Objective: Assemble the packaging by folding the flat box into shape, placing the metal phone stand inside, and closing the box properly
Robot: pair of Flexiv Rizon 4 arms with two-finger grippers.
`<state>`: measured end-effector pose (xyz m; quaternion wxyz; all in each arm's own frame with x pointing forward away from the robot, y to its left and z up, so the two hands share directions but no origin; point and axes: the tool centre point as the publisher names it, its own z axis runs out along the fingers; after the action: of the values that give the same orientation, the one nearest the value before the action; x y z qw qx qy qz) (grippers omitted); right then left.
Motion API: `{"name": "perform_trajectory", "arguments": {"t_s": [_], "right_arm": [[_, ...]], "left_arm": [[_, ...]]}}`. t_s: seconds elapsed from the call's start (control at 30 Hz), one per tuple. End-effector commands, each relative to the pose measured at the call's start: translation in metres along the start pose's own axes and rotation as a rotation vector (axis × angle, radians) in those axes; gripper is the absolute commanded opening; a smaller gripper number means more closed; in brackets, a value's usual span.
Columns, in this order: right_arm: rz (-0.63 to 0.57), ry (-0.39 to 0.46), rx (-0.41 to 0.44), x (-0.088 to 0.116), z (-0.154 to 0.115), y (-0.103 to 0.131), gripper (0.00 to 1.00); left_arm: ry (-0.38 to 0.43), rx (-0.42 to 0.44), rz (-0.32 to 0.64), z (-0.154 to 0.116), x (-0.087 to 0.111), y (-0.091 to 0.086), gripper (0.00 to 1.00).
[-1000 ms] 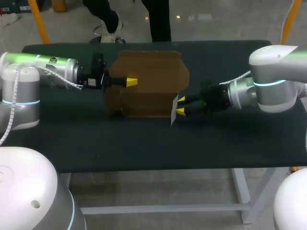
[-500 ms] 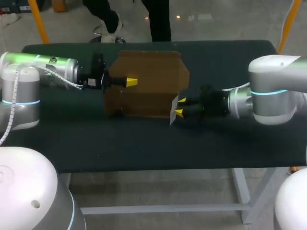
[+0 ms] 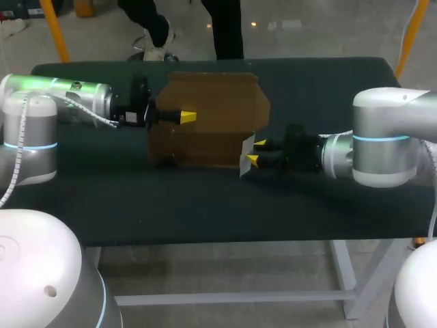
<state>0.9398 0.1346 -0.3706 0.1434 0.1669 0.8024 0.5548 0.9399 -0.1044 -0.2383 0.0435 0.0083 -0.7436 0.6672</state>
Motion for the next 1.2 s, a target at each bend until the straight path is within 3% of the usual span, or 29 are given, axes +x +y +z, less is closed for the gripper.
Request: {"name": "perform_trajectory", "arguments": {"t_s": [0.03,0.73,1.2], "right_arm": [[0.004,-0.062,-0.013,0.0029,0.0054,0.0003,0.48],[0.093,-0.387,-0.016,0.0041,0.0125,0.0058,0.48],[0.145,-0.535,-0.005,0.0033,0.0117,0.0049,0.49]], "left_arm": [[0.005,0.0,-0.001,0.0004,-0.0011,0.0021,0.0],[0.005,0.0,-0.001,0.0004,-0.0011,0.0021,0.0],[0.005,0.0,-0.001,0.0004,-0.0011,0.0021,0.0]]}}
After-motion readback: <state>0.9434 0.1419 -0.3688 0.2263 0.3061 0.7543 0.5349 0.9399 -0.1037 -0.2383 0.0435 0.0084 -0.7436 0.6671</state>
